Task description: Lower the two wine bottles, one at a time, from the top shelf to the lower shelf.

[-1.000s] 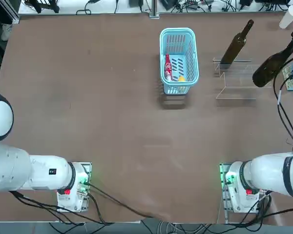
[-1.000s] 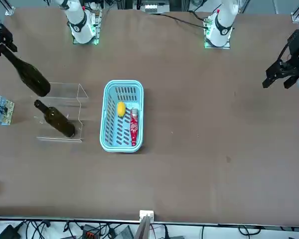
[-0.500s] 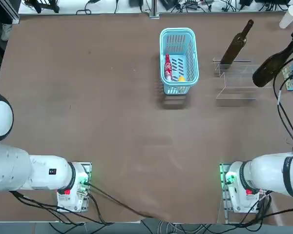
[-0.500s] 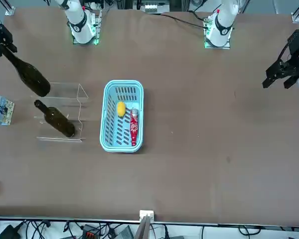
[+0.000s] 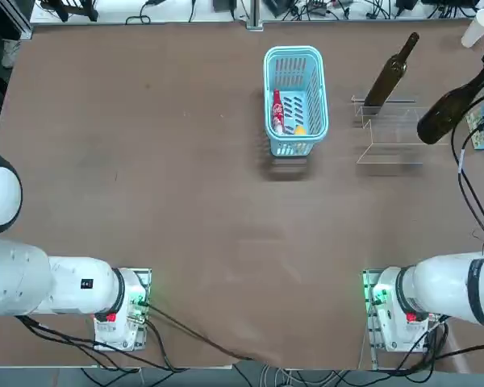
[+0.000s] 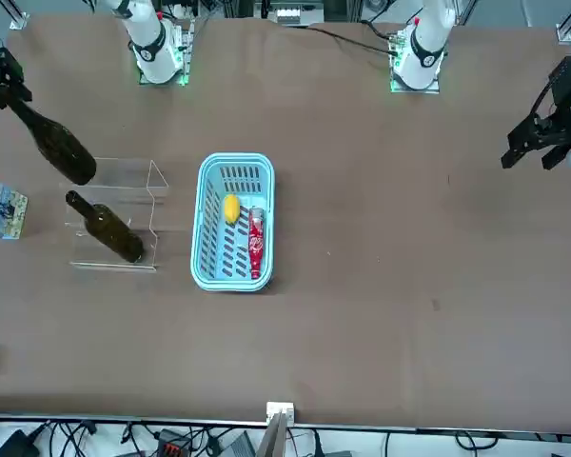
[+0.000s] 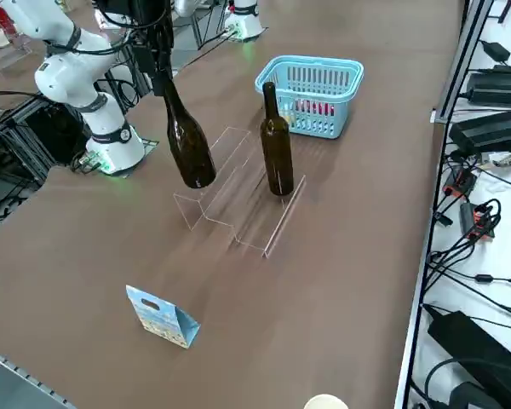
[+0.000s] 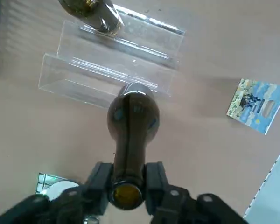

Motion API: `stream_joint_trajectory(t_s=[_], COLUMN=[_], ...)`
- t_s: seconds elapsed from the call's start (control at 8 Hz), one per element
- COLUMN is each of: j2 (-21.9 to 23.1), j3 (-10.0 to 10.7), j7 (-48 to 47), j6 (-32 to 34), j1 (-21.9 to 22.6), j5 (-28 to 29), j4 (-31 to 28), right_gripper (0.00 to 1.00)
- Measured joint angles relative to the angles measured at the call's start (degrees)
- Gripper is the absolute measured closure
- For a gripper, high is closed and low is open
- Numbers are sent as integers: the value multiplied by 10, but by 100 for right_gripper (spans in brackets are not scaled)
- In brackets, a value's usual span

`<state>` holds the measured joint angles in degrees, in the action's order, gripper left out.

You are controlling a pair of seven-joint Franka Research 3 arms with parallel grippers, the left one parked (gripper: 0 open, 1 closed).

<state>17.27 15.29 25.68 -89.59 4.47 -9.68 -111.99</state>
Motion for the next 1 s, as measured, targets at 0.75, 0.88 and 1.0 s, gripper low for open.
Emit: stream_joint_trajectory(t_s=[0.75, 0.88, 1.0], j2=[-16, -41, -75], j3=[0, 0, 0], j7=[21, 53, 90], j6=[-13, -20, -23], j1=[1, 1, 2], j5=[0, 0, 0], j4=[15, 41, 76], right_gripper=[62, 62, 62])
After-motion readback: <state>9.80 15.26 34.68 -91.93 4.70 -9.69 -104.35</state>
